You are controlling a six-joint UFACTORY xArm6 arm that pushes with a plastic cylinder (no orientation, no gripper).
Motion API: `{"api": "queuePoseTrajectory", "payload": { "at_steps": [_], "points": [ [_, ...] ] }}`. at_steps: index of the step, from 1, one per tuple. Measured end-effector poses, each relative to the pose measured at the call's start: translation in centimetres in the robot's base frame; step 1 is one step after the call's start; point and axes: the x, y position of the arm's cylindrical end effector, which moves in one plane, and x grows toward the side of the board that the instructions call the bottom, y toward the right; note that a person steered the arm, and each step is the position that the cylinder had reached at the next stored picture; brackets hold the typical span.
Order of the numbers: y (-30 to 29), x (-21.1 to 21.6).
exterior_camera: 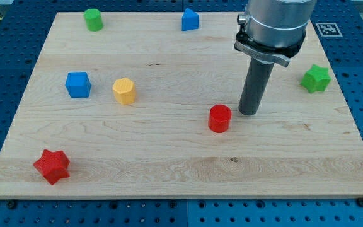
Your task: Keep red circle horizontally right to red star
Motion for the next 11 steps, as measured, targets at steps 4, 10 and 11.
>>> {"api": "queuePoseTrajectory", "payload": {
  "at_steps": [4, 10, 11],
  "points": [
    [-4.1, 2.4],
    [-8.5, 5.9],
    [-7.8, 8.1]
  ]
}}
